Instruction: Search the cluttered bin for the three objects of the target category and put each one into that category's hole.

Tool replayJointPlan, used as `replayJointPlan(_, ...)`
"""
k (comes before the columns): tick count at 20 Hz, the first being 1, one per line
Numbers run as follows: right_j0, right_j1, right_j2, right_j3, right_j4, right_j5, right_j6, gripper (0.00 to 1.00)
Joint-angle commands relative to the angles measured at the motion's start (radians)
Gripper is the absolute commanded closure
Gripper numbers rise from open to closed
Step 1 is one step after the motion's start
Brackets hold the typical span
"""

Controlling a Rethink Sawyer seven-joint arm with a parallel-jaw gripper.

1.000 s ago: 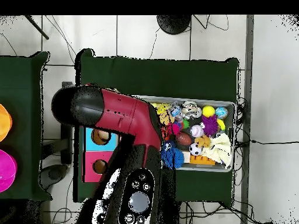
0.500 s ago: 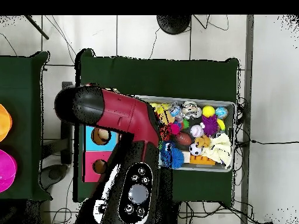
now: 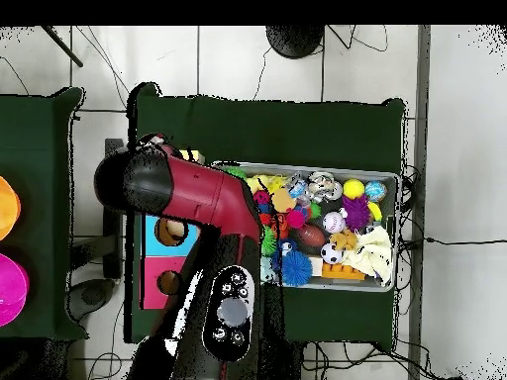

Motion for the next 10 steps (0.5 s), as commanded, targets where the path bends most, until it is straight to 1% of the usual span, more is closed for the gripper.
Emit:
replayJointPlan(1, -0.068, 0.030, 0.191, 0.160, 0.057, -0.098, 0.119, 1.00)
replayJointPlan(5, -0.053, 0.042, 0.176, 0.144, 0.040, -0.080, 0.136, 1.00)
replayJointPlan(8, -0.019, 0.069, 0.108, 0.093, -0.008, -0.012, 0.142, 1.00)
replayJointPlan(10, -0.005, 0.083, 0.075, 0.067, -0.039, 0.019, 0.127, 1.00)
